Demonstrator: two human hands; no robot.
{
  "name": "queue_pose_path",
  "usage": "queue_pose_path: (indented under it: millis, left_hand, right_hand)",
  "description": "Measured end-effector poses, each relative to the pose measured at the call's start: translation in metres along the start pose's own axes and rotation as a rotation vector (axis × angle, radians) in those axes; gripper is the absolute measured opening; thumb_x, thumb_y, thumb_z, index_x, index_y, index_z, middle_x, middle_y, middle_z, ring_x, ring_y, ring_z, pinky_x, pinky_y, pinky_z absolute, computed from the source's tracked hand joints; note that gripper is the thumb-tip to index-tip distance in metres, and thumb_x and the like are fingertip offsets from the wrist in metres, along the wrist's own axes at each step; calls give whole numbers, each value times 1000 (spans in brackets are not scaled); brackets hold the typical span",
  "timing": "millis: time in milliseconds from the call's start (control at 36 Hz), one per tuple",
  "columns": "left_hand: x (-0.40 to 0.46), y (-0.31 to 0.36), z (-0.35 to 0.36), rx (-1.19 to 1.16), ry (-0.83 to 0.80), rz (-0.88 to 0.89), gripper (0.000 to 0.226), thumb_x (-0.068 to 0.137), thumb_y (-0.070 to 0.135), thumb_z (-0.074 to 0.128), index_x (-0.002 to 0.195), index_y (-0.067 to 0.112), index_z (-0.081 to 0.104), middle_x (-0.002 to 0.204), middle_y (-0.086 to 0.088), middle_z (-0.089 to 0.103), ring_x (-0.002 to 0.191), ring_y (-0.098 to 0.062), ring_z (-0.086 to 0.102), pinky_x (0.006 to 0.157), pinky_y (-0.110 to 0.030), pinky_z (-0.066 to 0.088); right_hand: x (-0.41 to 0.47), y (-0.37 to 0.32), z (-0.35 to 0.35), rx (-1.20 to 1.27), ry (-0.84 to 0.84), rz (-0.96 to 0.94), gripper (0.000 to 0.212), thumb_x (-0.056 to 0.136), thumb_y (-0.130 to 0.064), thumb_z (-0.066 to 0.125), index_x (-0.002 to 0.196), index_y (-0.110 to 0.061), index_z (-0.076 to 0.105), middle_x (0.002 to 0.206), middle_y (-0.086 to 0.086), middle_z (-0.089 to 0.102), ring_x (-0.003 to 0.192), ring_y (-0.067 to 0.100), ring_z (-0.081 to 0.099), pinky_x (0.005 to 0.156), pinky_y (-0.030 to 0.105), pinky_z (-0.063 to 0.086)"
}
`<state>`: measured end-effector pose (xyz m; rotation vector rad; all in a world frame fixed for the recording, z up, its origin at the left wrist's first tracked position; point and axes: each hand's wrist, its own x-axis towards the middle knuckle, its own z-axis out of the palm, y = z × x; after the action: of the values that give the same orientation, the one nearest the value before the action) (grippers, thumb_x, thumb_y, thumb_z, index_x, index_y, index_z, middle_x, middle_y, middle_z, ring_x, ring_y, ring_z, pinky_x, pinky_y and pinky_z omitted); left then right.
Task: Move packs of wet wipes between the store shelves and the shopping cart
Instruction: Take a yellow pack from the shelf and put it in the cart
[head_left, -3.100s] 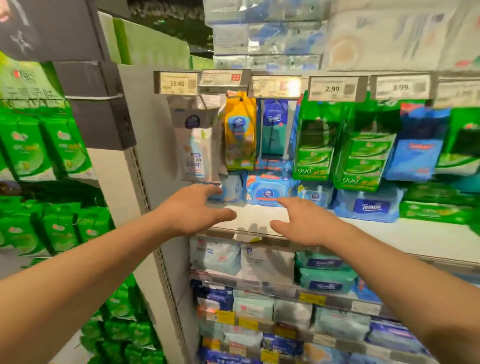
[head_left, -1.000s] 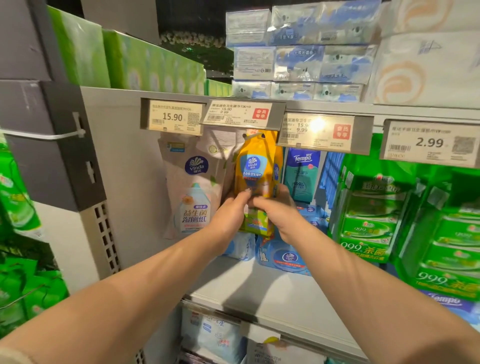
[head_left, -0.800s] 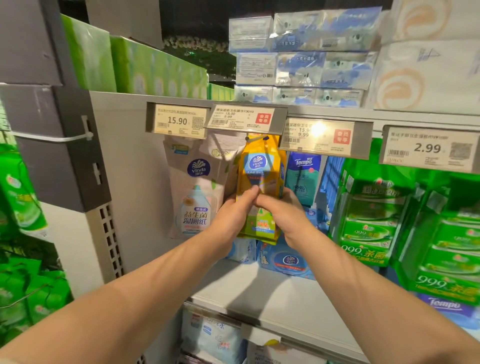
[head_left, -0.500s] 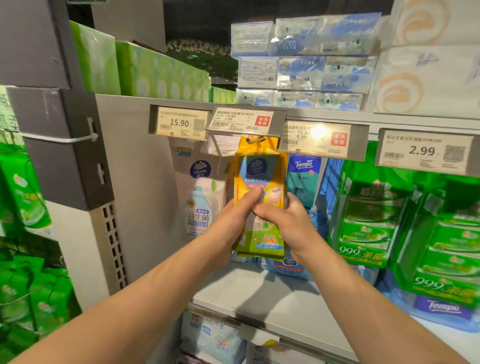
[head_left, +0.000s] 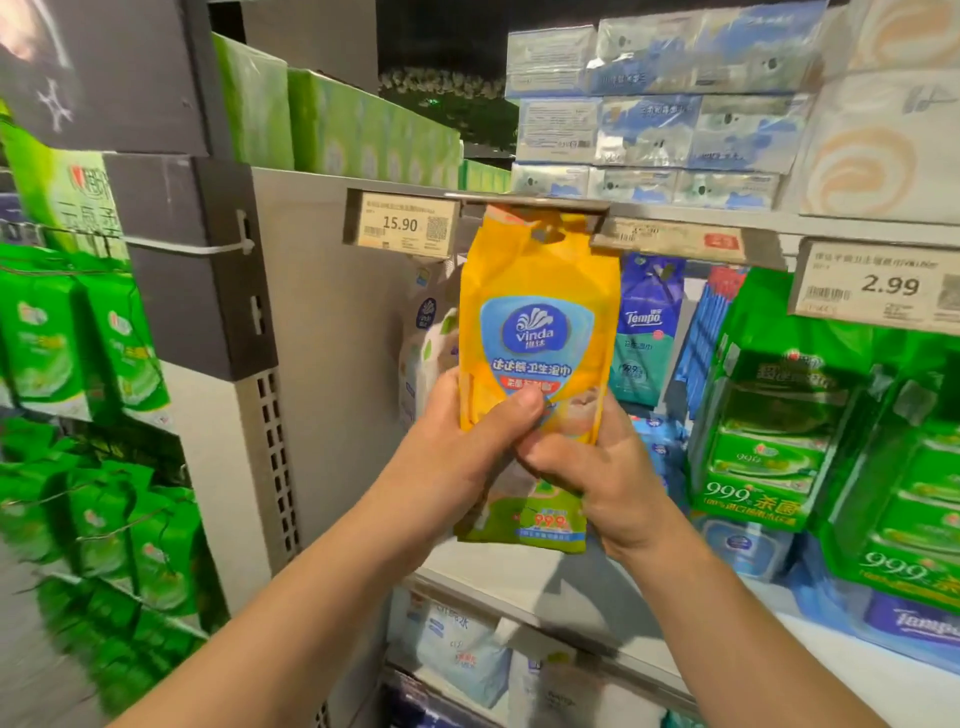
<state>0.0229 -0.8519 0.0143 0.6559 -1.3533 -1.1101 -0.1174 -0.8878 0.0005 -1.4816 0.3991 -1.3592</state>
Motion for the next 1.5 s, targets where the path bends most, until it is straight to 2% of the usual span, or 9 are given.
queue_pose_path:
  millis: [389, 528, 639, 778, 889, 1056, 1194, 1333, 1500]
  left_hand:
    - [-55, 12, -18, 37, 165, 21, 81, 68, 35, 78, 140, 14, 48, 129, -8, 70, 118, -26, 67, 93, -35, 57]
    - [-85, 7, -35, 84, 342, -70, 91, 67, 45, 81, 145, 15, 45, 133, -7, 68, 122, -29, 66, 105, -51, 51]
    - [-117, 7, -48, 33, 498, -119, 88, 68, 47, 84, 142, 14, 50, 129, -9, 71, 117, -31, 69, 101, -54, 53]
    - [-162, 1, -62, -45, 836, -101, 68, 74, 36, 81, 133, 11, 58, 116, -11, 75, 105, -30, 74, 89, -52, 60]
    - [-199, 3, -80, -60, 1000, -97, 64, 76, 41, 79, 131, 13, 60, 118, -10, 75, 107, -33, 73, 92, -61, 56]
    - [-255, 27, -126, -175, 1247, 35, 68, 78, 43, 82, 135, 16, 57, 118, -9, 75, 107, -33, 73, 81, -55, 61]
    - [-298, 39, -160, -208, 1447, 112, 75, 70, 51, 81, 135, 23, 56, 121, -6, 74, 110, -31, 72, 94, -62, 55]
    - [-351, 50, -190, -126, 1543, 140, 79, 69, 51, 81, 137, 19, 54, 122, -3, 74, 108, -23, 73, 92, -47, 60]
    - [-423, 79, -234, -106, 1509, 136, 73, 67, 36, 91, 130, 14, 61, 117, -3, 76, 109, -23, 73, 97, -47, 58]
  right_hand:
    - [-19, 15, 38, 65, -229, 68, 40, 80, -26, 78, 119, -16, 72, 119, 4, 74, 112, 23, 69, 94, 33, 54]
    - [-26, 32, 65, 192, -321, 228, 91, 69, -50, 87, 135, 2, 52, 123, 8, 72, 114, 25, 69, 90, 34, 57]
    - [-34, 55, 90, 184, -419, 368, 104, 66, -70, 80, 143, -8, 47, 137, 15, 63, 127, 37, 59, 103, 61, 49]
    - [-50, 78, 131, 290, -544, 529, 117, 56, -73, 82, 144, -6, 46, 134, 16, 65, 121, 35, 64, 99, 54, 54]
    - [-65, 102, 166, 438, -585, 640, 114, 63, -75, 78, 147, -6, 45, 143, 27, 55, 132, 47, 51, 109, 68, 38]
    - [-121, 138, 230, 619, -462, 777, 128, 57, -87, 70, 155, -13, 34, 150, 17, 51, 139, 38, 48, 118, 60, 31]
    - [-171, 139, 310, 721, -497, 840, 102, 58, -75, 80, 141, -19, 59, 146, 9, 57, 137, 27, 53, 111, 44, 45]
    - [-191, 143, 391, 732, -443, 897, 103, 67, -53, 90, 149, -9, 46, 148, 18, 53, 139, 36, 49, 122, 57, 25]
    - [-205, 167, 444, 732, -541, 896, 87, 74, -42, 87, 145, -6, 51, 143, 20, 57, 131, 35, 57, 106, 46, 49]
